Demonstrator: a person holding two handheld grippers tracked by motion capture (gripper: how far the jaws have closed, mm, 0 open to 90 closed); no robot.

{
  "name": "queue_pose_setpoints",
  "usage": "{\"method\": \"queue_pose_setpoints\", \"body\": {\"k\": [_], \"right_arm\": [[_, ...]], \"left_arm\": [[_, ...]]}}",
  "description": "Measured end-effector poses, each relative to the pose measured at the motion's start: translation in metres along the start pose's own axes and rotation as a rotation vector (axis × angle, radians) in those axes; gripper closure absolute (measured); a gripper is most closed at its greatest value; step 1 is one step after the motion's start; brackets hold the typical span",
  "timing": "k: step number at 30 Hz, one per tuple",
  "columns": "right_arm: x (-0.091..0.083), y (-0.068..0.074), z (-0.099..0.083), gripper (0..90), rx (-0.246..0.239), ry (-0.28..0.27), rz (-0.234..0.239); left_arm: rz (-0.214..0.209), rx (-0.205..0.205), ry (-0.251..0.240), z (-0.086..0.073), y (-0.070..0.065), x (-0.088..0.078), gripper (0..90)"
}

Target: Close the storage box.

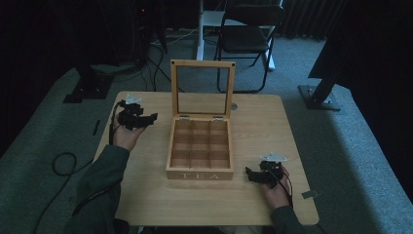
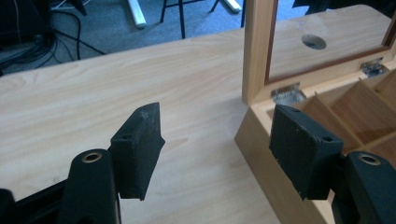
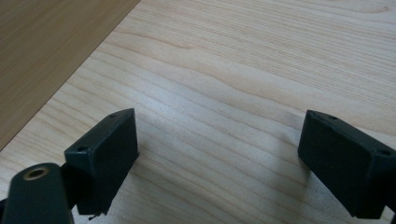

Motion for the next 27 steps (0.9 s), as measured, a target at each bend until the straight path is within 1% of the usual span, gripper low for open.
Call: {"method": "queue_pose_setpoints", "body": {"k": [3, 4, 5, 7, 10, 11, 15, 21, 27], "right_arm": [[0.000, 0.000, 0.000, 11.6, -0.001, 0.000, 0.000], [0.000, 0.000, 0.000, 11.6, -0.001, 0.000, 0.000], [0.000, 0.000, 0.000, 11.6, -0.001, 0.000, 0.000], [0.000, 0.000, 0.000, 11.6, -0.001, 0.000, 0.000], [0.000, 0.000, 0.000, 11.6, 0.000, 0.000, 0.000], [0.000, 0.000, 0.000, 11.6, 0.000, 0.000, 0.000], [0.000, 0.000, 0.000, 11.6, -0.001, 0.000, 0.000], [0.000, 0.000, 0.000, 11.6, -0.001, 0.000, 0.000], [0.000, 0.000, 0.000, 11.6, -0.001, 0.000, 0.000]], "left_arm": [[-0.006, 0.001, -0.006, 0.009, 0.002, 0.005, 34.1], [-0.006, 0.001, -0.006, 0.009, 0.002, 0.005, 34.0], [-0.013, 0.000, -0.010, 0.016, 0.003, 0.009, 34.0], [-0.016, 0.000, -0.011, 0.021, 0.004, 0.013, 33.1], [-0.021, 0.007, -0.011, 0.028, 0.004, 0.019, 32.5], [-0.021, 0.007, -0.011, 0.028, 0.004, 0.019, 32.4], [-0.023, 0.023, -0.017, 0.039, 0.004, 0.025, 31.4], [-0.031, 0.021, -0.016, 0.047, 0.006, 0.031, 30.5], [-0.038, 0.028, -0.011, 0.055, 0.007, 0.039, 29.0]]}}
Point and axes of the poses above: each handheld gripper's, and its own axes: x roughly forward along the jaws, z roughly out of its top, y roughly to its left, the point moved 4 cm from there along x, roughly forward along the jaws, and after that the axes turned 9 degrees about x, right-handed, at the moved point
